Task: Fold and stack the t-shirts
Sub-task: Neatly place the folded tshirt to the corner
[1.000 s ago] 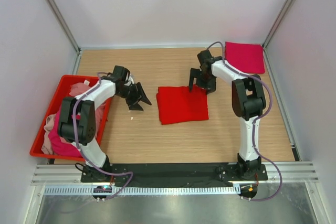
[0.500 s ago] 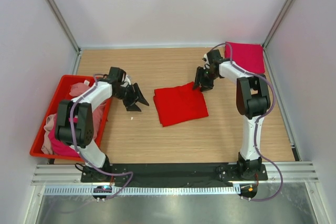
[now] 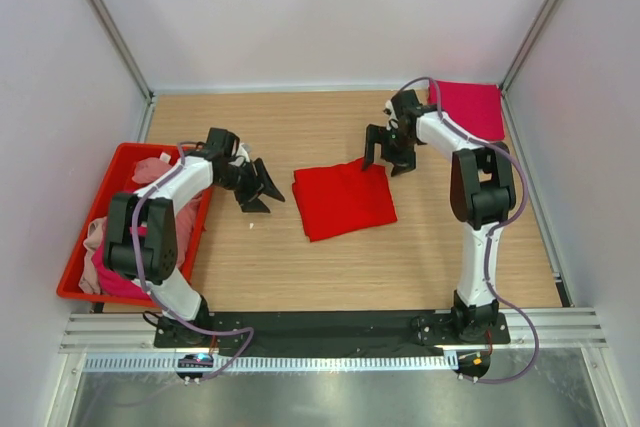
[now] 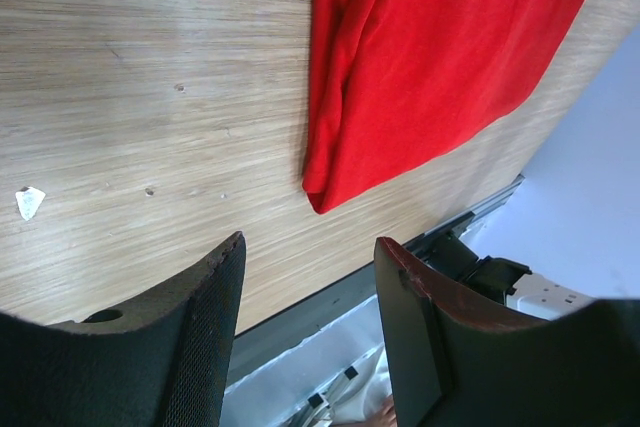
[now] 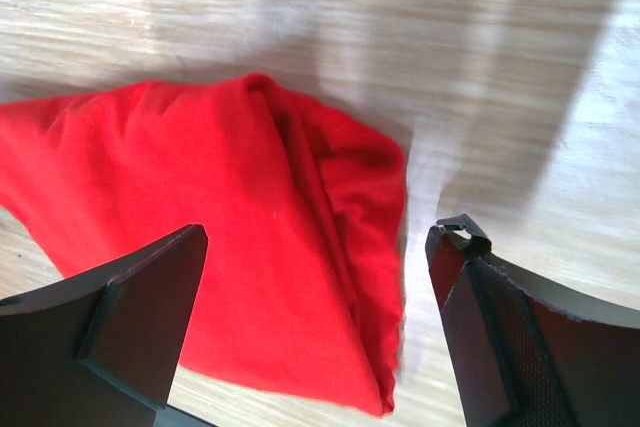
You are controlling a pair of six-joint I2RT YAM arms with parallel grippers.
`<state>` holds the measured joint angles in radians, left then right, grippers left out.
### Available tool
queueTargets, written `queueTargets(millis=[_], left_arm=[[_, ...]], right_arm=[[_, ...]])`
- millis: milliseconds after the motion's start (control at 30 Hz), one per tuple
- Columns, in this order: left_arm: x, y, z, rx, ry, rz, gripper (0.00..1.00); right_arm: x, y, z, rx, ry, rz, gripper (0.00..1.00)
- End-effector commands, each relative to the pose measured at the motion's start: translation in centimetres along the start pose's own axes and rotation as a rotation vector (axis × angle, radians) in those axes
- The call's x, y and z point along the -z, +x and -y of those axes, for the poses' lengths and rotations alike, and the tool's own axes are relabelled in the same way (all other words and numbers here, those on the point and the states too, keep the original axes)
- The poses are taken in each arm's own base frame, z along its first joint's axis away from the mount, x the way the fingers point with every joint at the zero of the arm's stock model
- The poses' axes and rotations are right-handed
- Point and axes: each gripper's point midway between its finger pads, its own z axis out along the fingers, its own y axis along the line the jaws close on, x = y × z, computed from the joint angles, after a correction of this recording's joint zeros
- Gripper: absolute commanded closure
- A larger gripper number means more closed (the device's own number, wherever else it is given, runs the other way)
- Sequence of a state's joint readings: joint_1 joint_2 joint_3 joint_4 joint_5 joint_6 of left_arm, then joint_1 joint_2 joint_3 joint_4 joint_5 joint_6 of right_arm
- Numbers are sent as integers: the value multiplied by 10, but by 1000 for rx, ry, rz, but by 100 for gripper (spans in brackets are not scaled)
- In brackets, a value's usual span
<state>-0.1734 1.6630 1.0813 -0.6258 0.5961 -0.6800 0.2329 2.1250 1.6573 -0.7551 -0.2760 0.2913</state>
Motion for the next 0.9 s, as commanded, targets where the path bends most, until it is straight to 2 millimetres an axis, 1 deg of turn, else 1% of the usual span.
queueTargets(millis=[0, 133, 233, 367, 467, 600, 733, 800, 867], left_arm=[[10, -1, 13, -4, 57, 18, 44], [7, 0, 12, 3, 58, 4, 44], [7, 0, 12, 3, 60, 7, 44], [6, 2, 10, 9, 58, 4, 44], [6, 3, 8, 12, 55, 4, 44], [6, 5, 6, 12, 50, 4, 44], [5, 5, 6, 14, 49, 2, 44], [4, 5, 6, 17, 49, 0, 44], [3, 4, 4, 18, 45, 1, 44]], right_arm=[[45, -24, -16, 65, 9, 113, 0], [40, -25, -17, 84, 9, 114, 0], [29, -26, -18, 94, -9, 104, 0], [21, -30, -20, 111, -22, 109, 0], [10, -31, -21, 111, -33, 94, 0], [-8, -25, -22, 117, -35, 59, 0], [-19, -24, -17, 115, -20, 56, 0], [-21, -23, -18, 122, -13, 53, 0], [-25, -20, -20, 125, -12, 47, 2]])
